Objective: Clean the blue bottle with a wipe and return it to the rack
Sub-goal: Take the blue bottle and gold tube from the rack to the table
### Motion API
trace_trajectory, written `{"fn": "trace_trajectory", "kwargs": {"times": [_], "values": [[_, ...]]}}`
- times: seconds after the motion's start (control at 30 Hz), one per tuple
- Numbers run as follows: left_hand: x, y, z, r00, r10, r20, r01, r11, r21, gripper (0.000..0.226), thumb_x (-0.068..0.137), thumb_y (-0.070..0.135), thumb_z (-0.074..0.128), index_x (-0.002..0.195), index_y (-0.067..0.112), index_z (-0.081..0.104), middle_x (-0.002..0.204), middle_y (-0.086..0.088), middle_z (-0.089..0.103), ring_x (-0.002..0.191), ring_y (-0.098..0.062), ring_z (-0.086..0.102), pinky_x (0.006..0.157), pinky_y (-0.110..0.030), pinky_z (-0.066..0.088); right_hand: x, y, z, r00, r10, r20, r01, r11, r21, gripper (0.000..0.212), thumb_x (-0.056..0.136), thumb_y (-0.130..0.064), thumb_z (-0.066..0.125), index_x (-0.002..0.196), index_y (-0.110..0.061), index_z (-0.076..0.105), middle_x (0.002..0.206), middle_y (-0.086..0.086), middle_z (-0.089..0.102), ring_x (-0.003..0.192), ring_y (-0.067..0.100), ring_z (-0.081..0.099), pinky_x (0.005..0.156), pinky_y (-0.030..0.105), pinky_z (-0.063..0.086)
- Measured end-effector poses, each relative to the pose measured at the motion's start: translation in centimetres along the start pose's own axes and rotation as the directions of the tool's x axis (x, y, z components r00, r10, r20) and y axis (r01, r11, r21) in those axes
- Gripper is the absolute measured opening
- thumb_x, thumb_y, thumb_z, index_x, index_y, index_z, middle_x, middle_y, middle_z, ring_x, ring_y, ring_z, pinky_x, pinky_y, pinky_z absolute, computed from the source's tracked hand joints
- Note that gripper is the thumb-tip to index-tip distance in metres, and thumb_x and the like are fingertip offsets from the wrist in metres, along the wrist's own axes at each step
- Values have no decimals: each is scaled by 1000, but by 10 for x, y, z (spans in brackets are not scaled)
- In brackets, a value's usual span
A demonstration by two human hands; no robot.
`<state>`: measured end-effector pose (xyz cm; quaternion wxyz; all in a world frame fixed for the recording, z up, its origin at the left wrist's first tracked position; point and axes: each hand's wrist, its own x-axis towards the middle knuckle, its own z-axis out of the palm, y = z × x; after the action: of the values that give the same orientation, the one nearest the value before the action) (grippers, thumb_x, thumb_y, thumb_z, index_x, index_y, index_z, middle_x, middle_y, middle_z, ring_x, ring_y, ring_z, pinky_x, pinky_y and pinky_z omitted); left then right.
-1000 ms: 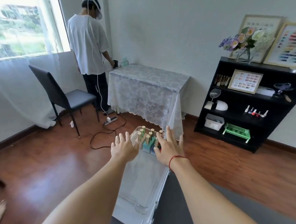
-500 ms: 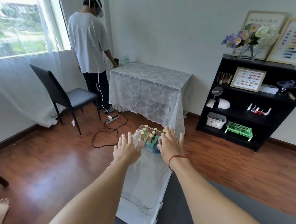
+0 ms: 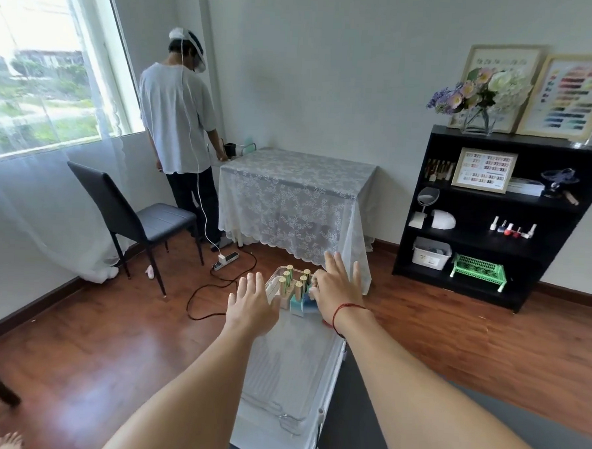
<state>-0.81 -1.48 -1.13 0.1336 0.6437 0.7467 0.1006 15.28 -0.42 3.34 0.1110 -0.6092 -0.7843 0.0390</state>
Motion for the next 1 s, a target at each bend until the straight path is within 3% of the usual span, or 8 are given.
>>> {"fn": "trace_trajectory", "kwargs": {"times": [0.2,0.37,0.47,0.63,0.73,0.8,0.87,1.0], "values": [[-9,59,-51,963,226,-144,-220,974,52,66,98,33,39,150,10,7,159,-12,4,148,-27,-2,120,-46,10,-14,17,-71,994,8,-107,-9,1000,-4,20,99,-22,43,113,-15,56,160,9,1,148,24,-7,115,57,-7],[-21,138,-53,885,462,-62,-463,887,3,62,94,28,53,149,18,25,160,-11,4,147,-25,-6,119,-44,4,-41,66,-114,980,90,-179,-95,995,-19,25,99,-23,42,120,-16,54,160,10,1,148,24,-6,115,57,-7],[-30,180,-28,855,517,-26,-518,853,-61,57,94,31,53,146,22,33,159,-10,7,148,-25,-4,118,-47,5,-65,103,-118,968,156,-195,-158,987,6,27,98,-23,42,122,-19,54,160,7,3,148,22,-4,115,56,-7],[-48,227,28,795,605,39,-588,785,-193,38,94,20,53,132,22,52,158,-15,13,148,-28,0,118,-47,11,-107,160,-92,949,277,-152,-266,960,89,19,98,-26,44,111,-20,57,160,6,7,148,20,-3,116,54,-9],[-51,243,75,787,606,119,-589,794,-152,29,96,18,47,122,20,56,157,-10,20,147,-29,4,116,-53,16,-130,186,-66,934,338,-113,-325,938,120,17,97,-27,46,108,-20,56,160,6,8,148,20,-1,116,54,-8],[-52,245,109,772,619,145,-609,785,-114,27,97,20,43,122,19,54,153,-9,26,146,-31,9,112,-55,24,-141,201,-46,917,389,-85,-379,918,114,27,96,-31,47,120,-21,51,160,5,7,148,19,-1,116,54,-7],[-54,242,142,765,628,143,-612,778,-145,22,98,20,41,117,19,52,148,-9,33,144,-33,15,108,-56,29,-151,214,-22,894,446,-50,-441,893,86,46,96,-30,46,139,-19,34,160,5,3,148,20,-1,117,54,-5],[-55,227,209,763,621,180,-596,783,-177,28,100,20,35,125,22,49,153,-9,30,147,-30,9,113,-53,22,-172,237,41,852,521,54,-523,851,34,50,99,-24,39,146,-19,22,160,7,-4,148,23,-4,117,54,-4]]}}
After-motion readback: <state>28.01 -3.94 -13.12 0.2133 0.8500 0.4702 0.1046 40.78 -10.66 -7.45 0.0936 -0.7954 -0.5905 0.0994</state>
